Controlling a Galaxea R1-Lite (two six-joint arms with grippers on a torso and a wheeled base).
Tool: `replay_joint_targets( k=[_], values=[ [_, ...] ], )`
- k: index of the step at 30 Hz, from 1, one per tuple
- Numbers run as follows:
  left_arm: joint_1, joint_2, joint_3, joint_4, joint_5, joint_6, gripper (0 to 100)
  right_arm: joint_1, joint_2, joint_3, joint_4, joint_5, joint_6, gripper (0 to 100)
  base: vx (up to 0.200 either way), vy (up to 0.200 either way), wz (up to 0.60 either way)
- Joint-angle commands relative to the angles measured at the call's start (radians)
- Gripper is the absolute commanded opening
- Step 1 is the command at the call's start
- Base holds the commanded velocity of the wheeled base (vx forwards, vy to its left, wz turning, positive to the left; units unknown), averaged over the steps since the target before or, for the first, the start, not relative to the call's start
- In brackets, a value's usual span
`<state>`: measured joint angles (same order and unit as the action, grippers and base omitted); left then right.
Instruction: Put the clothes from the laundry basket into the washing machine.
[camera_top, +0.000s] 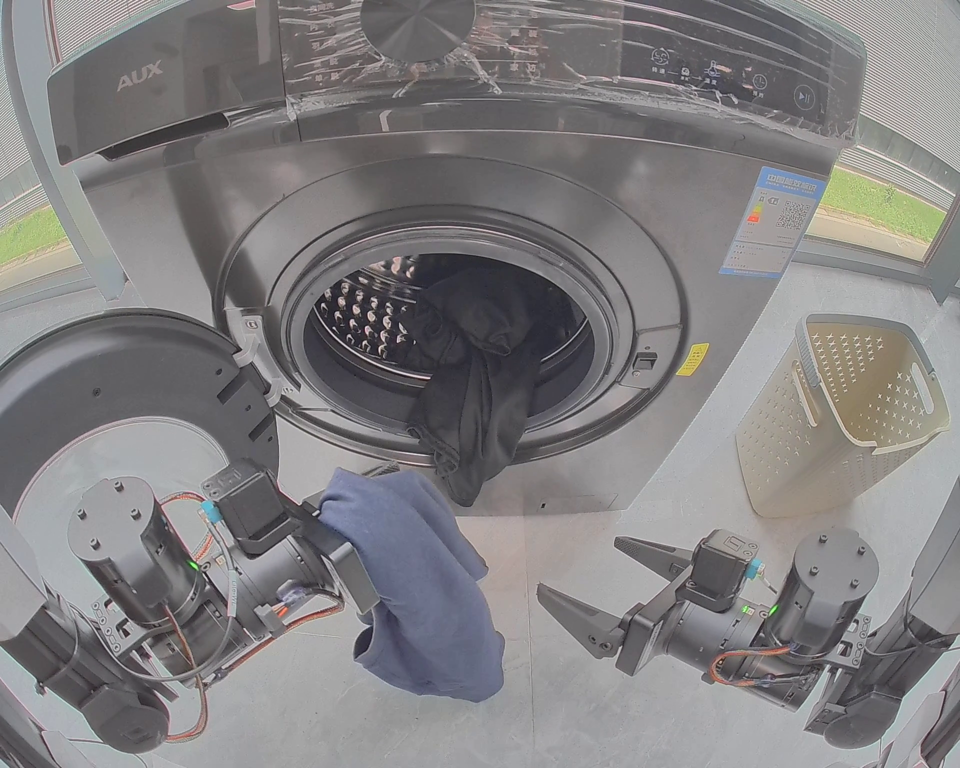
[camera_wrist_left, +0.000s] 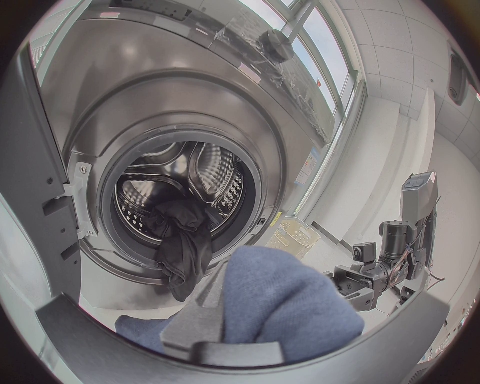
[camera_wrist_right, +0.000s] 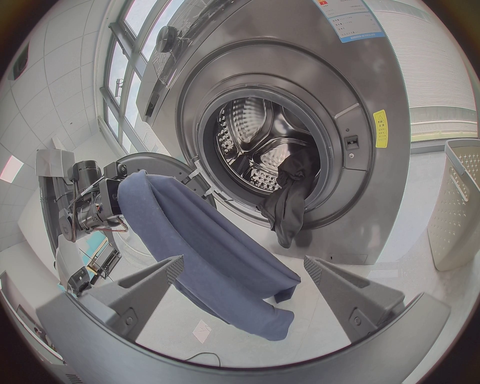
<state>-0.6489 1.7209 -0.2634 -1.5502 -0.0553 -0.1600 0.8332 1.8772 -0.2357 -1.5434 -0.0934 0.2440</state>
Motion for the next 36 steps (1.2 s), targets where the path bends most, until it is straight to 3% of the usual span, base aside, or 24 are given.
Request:
replay_joint_targets(
  k=[1,15,27,31,36],
  values=[
    [-0.003,0.026,-0.002,-0.001,0.000,0.000,0,0.000,0.000,0.001,0.000,0.000,0.000,100,0.200,0.000,0.00],
    [-0.005,0.031,-0.005,-0.002,-0.003,0.000,0,0.009,-0.003,0.010,-0.001,0.000,0.000,100,0.200,0.000,0.00],
    [-0.003,0.052,-0.048,0.001,0.011,0.016,0,0.106,-0.050,0.105,0.000,0.031,-0.022,100,0.000,0.000,0.00],
    [-0.031,0.184,-0.152,-0.001,0.065,0.020,0,0.109,-0.050,0.101,0.000,0.029,-0.029,100,0.000,0.000,0.00],
    [-0.032,0.307,-0.226,-0.002,0.071,0.028,0,0.109,-0.055,0.104,0.000,0.029,-0.031,100,0.000,0.000,0.00]
  ],
)
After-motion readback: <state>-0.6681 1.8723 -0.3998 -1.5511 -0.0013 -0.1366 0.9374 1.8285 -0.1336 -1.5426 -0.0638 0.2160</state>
